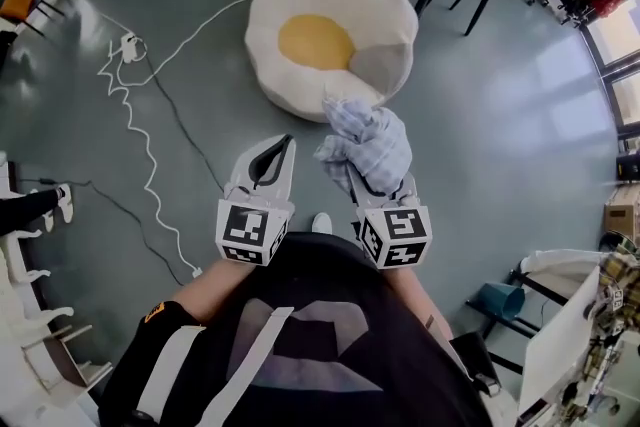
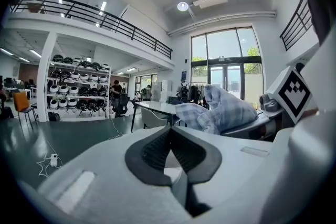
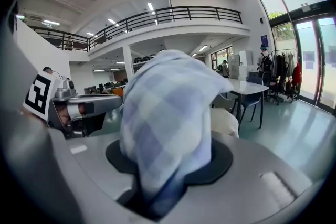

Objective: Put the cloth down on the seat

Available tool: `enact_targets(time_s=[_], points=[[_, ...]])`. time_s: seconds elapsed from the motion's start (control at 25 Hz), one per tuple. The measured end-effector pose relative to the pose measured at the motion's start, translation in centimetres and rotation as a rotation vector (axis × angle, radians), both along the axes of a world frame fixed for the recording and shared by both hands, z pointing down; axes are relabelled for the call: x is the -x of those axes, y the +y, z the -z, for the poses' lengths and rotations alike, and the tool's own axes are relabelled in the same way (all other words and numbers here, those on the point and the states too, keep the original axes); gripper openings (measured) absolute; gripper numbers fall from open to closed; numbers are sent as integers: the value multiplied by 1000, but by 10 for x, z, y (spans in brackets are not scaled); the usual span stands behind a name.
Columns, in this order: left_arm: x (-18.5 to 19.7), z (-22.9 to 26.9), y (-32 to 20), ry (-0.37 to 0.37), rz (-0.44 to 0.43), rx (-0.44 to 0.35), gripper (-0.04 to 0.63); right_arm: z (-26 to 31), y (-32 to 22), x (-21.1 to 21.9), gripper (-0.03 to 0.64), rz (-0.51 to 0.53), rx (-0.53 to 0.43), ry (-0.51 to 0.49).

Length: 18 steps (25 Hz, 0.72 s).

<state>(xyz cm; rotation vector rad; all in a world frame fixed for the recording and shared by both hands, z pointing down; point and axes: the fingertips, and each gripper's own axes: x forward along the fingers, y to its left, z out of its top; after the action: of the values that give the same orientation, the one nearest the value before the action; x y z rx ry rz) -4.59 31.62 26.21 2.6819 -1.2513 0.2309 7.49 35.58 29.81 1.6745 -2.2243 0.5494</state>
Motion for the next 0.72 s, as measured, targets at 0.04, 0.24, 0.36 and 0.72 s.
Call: enact_targets(time_s=[0.04,0.24,0.36,0.72], points=[[3,2,-5,-1,-5,-1,-2,2,-5,3,199,-9,-2,-1],[16,7,-25,3,-30,-11,-2,7,-21,15,199,-45,-3,0],[28,5,-35,4,-40,-6,-2,4,-28,30,199,-50,7,-1],[84,-2,-56,-7,-53,1,-2,1,-50,86,199,-66,9,-2]])
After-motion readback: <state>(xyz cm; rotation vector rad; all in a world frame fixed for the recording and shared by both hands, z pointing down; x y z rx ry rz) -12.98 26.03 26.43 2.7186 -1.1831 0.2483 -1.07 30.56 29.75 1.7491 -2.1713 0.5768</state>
